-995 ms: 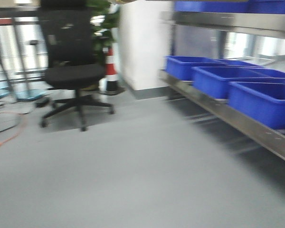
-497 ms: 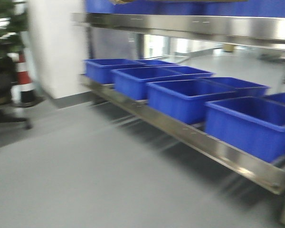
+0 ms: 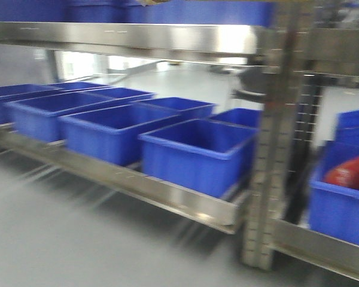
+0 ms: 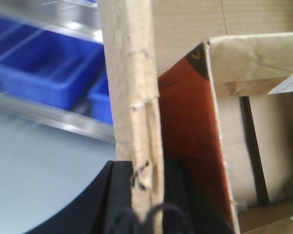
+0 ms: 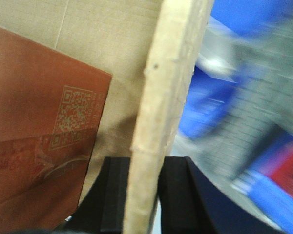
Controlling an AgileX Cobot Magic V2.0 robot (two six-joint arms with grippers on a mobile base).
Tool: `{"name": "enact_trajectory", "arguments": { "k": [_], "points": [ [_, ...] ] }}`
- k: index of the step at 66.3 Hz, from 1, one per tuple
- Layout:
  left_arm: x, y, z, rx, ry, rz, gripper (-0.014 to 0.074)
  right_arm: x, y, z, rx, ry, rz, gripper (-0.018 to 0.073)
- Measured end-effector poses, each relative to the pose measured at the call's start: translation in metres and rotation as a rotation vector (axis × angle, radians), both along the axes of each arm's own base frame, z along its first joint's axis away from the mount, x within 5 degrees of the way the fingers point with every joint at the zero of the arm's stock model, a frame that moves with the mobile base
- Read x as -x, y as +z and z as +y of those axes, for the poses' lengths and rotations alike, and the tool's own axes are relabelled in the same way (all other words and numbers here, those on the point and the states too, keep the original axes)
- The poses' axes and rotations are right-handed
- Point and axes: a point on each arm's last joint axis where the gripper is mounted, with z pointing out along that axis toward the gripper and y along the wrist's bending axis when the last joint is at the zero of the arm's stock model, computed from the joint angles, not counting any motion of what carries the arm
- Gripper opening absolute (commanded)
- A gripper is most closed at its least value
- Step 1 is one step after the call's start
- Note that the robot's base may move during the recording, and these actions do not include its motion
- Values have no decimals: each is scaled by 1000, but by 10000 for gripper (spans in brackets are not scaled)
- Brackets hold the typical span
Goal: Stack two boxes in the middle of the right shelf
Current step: 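Turn and approach the shelf rack with blue bins, boxes held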
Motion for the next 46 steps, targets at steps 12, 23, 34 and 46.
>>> {"name": "enact_trajectory", "arguments": {
  "k": [12,23,34,46],
  "points": [
    [0,0,0,1,0,-2,-111,0,0,0,0,0,0,-152],
    [-1,0,0,1,0,-4,-111,0,0,0,0,0,0,-152],
    [-1,0,0,1,0,-4,-111,0,0,0,0,0,0,-152],
    [-1,0,0,1,0,-4,-111,0,0,0,0,0,0,-152]
  ]
}}
